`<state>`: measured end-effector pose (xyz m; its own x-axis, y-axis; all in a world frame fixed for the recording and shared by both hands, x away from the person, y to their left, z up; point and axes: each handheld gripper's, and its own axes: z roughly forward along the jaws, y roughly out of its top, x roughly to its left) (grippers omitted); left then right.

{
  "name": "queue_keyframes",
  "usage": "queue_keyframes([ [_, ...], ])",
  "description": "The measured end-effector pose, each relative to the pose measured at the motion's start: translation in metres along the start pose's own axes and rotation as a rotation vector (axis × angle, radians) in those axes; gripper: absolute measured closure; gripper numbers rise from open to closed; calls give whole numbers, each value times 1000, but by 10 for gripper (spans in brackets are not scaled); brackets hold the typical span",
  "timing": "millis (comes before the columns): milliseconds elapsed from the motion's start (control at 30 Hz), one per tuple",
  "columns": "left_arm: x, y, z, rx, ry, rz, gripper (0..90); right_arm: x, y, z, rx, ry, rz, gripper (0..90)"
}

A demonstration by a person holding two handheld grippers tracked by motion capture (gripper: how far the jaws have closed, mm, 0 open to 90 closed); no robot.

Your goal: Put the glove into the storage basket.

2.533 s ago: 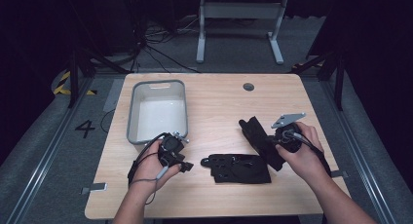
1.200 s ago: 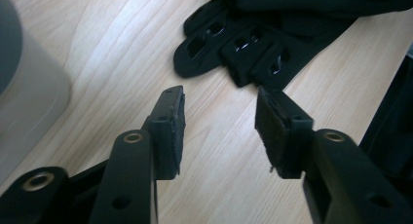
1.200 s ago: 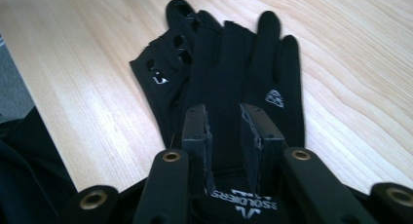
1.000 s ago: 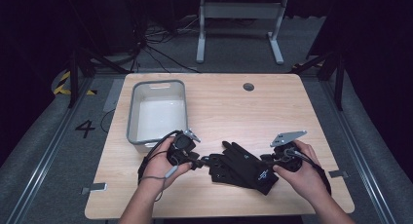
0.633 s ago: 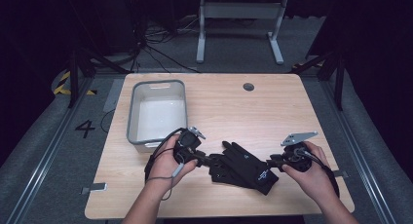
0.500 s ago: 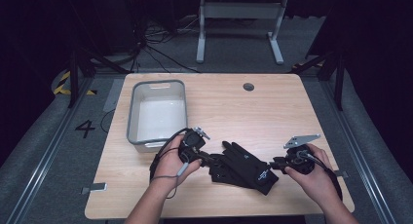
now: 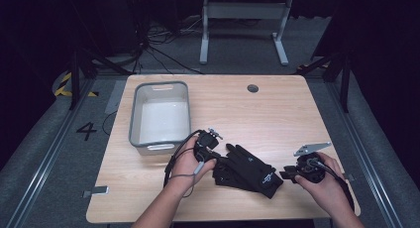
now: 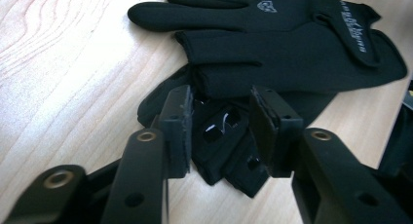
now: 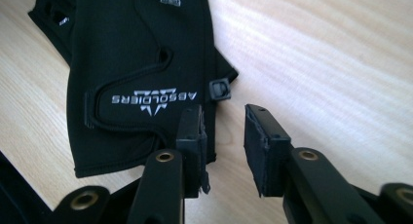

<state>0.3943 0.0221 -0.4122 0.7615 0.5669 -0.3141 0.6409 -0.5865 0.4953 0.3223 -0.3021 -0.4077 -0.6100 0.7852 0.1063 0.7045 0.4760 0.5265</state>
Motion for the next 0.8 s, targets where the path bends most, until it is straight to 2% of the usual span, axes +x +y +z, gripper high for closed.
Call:
queue_keyframes([
  [300,0,4,12,47,29,-12,592,3,-5,17,72,22,14,642],
  [367,0,4,12,46,27,-13,591,4,-6,20,89,21,10,622],
  [400,0,4,12,47,27,-15,586,5,-7,26,120,23,-6,600],
  [500,0,4,13,53,24,-18,575,6,-7,28,126,27,-8,608],
  [600,0,4,14,52,24,-21,567,8,-5,29,137,11,-24,606],
  [633,0,4,14,52,25,-21,565,9,-5,29,139,5,-27,609],
  [767,1,5,15,39,19,-35,564,15,-3,31,159,7,-42,732],
  [800,1,5,16,40,19,-36,564,17,-2,31,164,3,-45,739],
])
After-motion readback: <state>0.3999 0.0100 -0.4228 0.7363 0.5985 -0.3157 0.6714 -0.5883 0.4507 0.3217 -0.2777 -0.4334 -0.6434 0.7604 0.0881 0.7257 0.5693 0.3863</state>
